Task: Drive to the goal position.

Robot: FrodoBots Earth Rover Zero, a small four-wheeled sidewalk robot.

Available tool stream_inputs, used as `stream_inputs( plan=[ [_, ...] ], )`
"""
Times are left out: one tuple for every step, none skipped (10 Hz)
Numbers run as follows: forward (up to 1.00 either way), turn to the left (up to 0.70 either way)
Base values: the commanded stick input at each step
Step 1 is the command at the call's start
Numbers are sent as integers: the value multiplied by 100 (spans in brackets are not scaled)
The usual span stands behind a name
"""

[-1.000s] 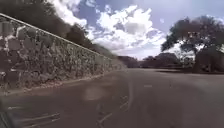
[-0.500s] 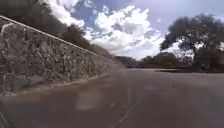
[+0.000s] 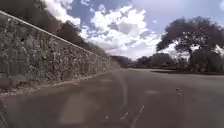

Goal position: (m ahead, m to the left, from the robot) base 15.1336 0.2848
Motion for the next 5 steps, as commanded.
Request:
stream_inputs(
  plan=[
    [70, 0],
    [70, 0],
    [70, 0],
    [70, 0],
    [70, 0]
  ],
)
